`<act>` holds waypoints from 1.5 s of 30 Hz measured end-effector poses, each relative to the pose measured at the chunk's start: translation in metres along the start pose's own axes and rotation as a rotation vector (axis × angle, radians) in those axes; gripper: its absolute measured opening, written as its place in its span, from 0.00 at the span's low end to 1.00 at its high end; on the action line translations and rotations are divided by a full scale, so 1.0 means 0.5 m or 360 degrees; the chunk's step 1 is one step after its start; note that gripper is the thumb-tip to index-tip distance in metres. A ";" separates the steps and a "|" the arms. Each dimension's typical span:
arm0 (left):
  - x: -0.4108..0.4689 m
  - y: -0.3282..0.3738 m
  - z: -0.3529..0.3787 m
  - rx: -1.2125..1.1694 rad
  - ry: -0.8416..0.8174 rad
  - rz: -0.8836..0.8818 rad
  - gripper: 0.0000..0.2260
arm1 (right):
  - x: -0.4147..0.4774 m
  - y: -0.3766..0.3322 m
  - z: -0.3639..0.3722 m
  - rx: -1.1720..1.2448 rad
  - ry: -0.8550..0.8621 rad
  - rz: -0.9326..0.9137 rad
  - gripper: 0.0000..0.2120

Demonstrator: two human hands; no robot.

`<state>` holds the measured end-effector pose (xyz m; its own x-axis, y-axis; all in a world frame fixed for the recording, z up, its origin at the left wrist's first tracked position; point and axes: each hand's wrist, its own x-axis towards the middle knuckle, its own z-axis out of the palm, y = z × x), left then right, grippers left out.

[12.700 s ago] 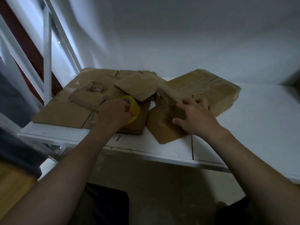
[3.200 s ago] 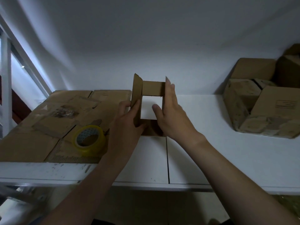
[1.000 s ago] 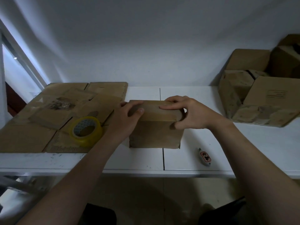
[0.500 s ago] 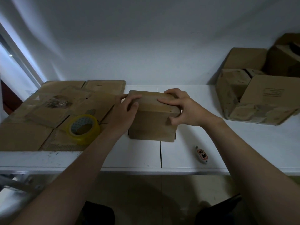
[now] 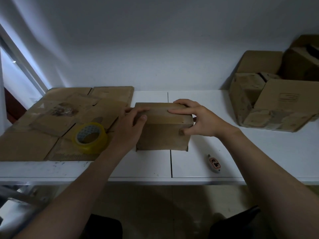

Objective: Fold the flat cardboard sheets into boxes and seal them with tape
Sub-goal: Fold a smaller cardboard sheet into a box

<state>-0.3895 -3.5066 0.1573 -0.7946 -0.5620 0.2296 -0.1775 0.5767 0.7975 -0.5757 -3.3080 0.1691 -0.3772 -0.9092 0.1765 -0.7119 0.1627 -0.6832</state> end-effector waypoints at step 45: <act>-0.002 0.164 -0.112 -0.1166 0.0202 -0.0196 0.12 | -0.014 -0.191 0.085 -0.0421 0.0094 0.0389 0.48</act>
<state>-0.3707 -3.4917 0.2538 -0.7133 -0.6864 0.1421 0.2064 -0.0120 0.9784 -0.4797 -3.3336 0.2031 -0.5832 -0.8087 0.0766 -0.7223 0.4731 -0.5045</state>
